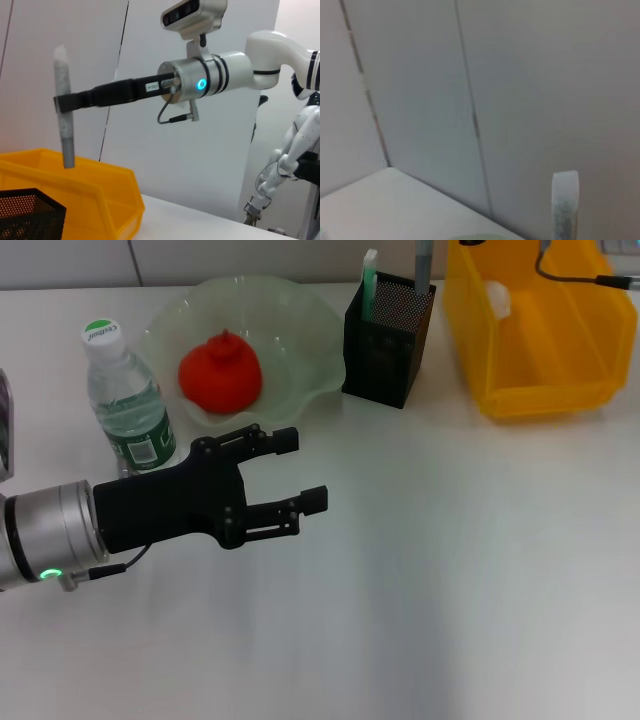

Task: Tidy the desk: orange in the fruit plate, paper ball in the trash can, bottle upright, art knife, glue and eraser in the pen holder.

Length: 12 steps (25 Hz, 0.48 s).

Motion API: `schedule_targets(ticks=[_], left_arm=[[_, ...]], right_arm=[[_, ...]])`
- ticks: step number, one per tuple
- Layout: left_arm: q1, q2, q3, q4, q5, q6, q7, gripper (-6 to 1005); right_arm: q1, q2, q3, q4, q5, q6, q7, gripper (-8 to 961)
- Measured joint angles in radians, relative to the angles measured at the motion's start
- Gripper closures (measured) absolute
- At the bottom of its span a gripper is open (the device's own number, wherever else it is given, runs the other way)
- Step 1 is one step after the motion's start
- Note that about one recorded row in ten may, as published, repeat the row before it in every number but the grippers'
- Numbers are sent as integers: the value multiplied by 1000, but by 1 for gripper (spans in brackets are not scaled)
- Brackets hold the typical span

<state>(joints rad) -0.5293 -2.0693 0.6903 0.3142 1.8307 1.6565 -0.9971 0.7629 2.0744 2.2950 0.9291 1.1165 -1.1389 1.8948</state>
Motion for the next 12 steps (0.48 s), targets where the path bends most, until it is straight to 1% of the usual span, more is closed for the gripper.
schedule_targets(ticks=[1, 3, 4, 5, 6, 7, 8, 9, 10, 12], left_arm=[[1, 0, 0, -1, -3, -1, 0, 187], [4, 0, 0, -1, -12, -3, 0, 187], [9, 0, 0, -1, -25, -7, 2, 187], [9, 0, 0, -1, -25, -7, 2, 187], [12, 0, 0, -2, -30, -8, 2, 187], [15, 0, 0, -3, -36, -8, 3, 187], [15, 0, 0, -3, -36, -8, 3, 187], [19, 0, 0, -3, -36, -8, 3, 187], [19, 0, 0, -3, -36, -8, 3, 187], [22, 0, 0, -3, -37, -8, 3, 187]], right_arm=[[0, 0, 0, 0, 0, 0, 0, 819], [1, 1, -31, -24, 11, 55, -17, 819], [2, 2, -77, -56, 46, 115, -46, 819], [2, 2, -101, -68, 64, 140, -55, 819], [2, 2, -101, -68, 64, 140, -55, 819], [2, 2, -148, -88, 91, 187, -64, 819], [2, 2, -148, -88, 91, 187, -64, 818], [2, 3, -202, -103, 110, 241, -65, 818], [2, 3, -202, -103, 110, 241, -65, 818], [2, 4, -244, -113, 117, 279, -65, 818]])
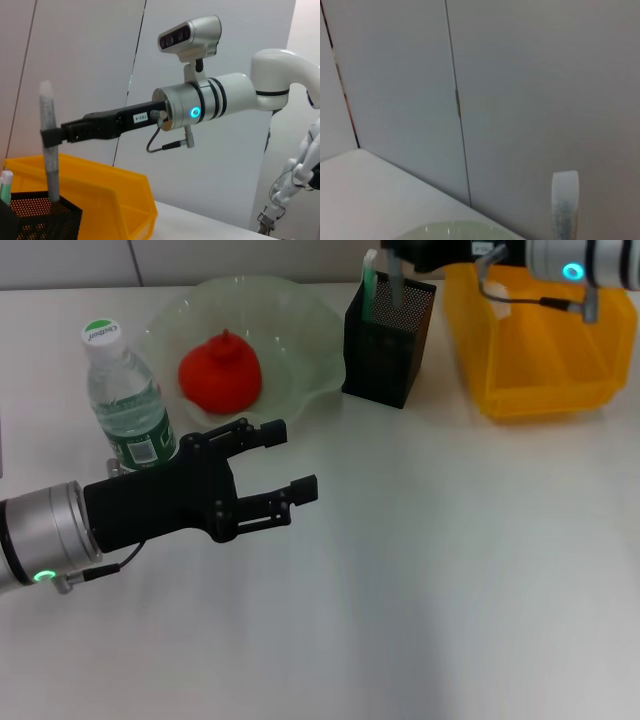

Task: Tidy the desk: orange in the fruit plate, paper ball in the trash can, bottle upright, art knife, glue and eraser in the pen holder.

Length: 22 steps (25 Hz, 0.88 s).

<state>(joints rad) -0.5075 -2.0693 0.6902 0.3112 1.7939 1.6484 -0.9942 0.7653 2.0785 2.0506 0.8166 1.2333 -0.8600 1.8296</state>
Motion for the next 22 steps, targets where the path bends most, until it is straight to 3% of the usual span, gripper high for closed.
schedule_targets(ticks=[7, 20, 22], left_arm=[[16, -1, 0, -1, -23, -17, -2, 187], [16, -1, 0, -1, -24, -18, -15, 186], [14, -1, 0, -1, -24, -18, -18, 186]], right_arm=[[11, 5, -91, -46, 49, 112, 4, 817], [-1, 6, -102, -51, 52, 116, 29, 816], [-5, 6, -98, -50, 57, 117, 29, 742]])
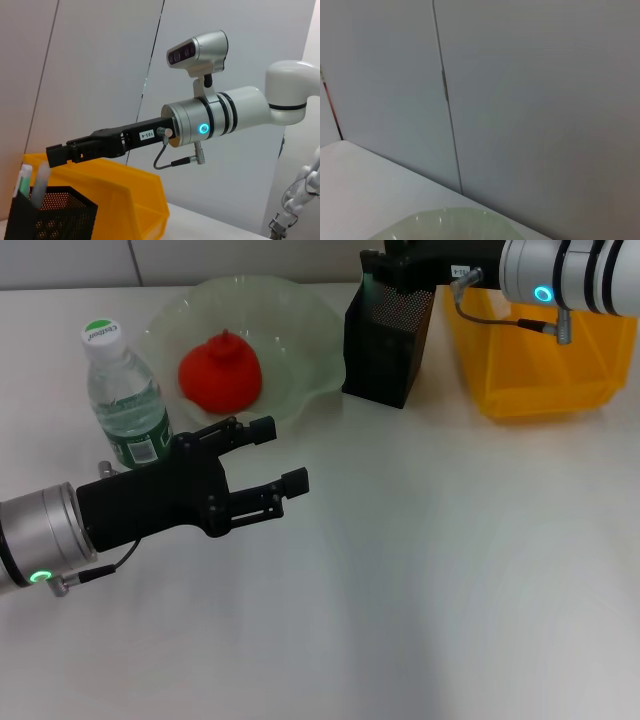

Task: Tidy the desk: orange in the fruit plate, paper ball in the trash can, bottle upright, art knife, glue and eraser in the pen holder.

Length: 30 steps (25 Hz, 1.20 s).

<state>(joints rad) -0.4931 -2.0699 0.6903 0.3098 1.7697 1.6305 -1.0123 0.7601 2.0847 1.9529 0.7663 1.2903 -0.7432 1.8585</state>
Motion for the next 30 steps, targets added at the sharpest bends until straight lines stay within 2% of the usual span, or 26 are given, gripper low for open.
schedule_targets(ticks=[6, 8, 10, 14, 15, 16, 19, 20, 21, 25, 29, 30], left_arm=[[-8, 1, 0, 0, 0, -1, -14, 186], [-9, 1, 0, 0, -1, -2, -17, 186], [-10, 1, 0, 0, -1, -3, -18, 186], [-11, 0, 0, 0, -24, -4, -18, 186], [-11, 0, 0, 0, -24, -4, -18, 186], [-12, 0, 0, 0, -36, -2, -17, 186], [-11, 0, 6, 0, -40, 2, -10, 186], [-11, 2, 12, 0, -38, 4, -10, 186], [-11, 2, 14, 0, -36, 6, -10, 186], [-4, 4, 54, 8, -31, 10, -8, 186], [-8, 7, 107, 11, -29, 5, -17, 186], [-10, 8, 123, 12, -22, 2, -21, 186]], right_arm=[[-34, 0, 1, 36, 65, -4, 0, 498], [-70, 0, 1, 71, 141, -14, -17, 409], [-108, 0, 2, 99, 245, -42, -60, 372], [-174, -1, 51, 111, 463, -227, -179, 298], [-198, -1, 107, 109, 496, -374, -199, 280], [-198, -1, 107, 109, 496, -374, -199, 261], [-234, -2, 176, 95, 489, -592, -205, 243], [-264, -4, 214, 83, 447, -711, -222, 243], [-264, -4, 214, 83, 447, -711, -222, 243], [-326, 0, 328, 19, 274, -953, -333, 243], [-337, -4, 363, -57, 187, -994, -417, 243], [-338, -4, 383, -98, 109, -986, -467, 243]])
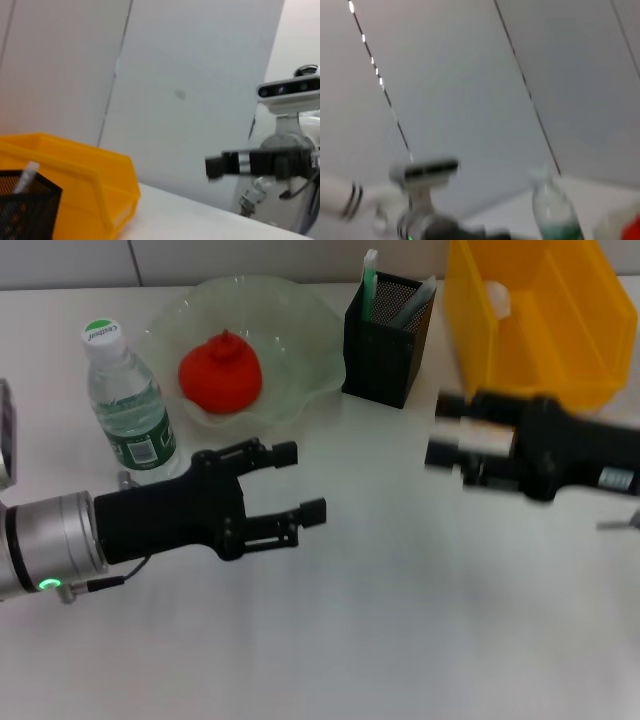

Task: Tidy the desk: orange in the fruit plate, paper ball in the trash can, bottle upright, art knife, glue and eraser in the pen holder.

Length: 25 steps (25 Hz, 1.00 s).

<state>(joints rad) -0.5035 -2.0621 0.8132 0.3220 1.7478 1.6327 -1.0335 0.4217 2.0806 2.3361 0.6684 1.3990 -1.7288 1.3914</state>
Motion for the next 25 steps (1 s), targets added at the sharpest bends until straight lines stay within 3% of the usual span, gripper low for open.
schedule_targets(ticks=[6, 25], left_arm=[[-2, 3, 7, 3, 35, -3, -5, 186], [0, 14, 1, 5, 73, -12, -17, 186]], right_arm=[[5, 0, 14, -70, -133, 63, -99, 242], [20, -1, 26, -126, -134, 94, -166, 243]])
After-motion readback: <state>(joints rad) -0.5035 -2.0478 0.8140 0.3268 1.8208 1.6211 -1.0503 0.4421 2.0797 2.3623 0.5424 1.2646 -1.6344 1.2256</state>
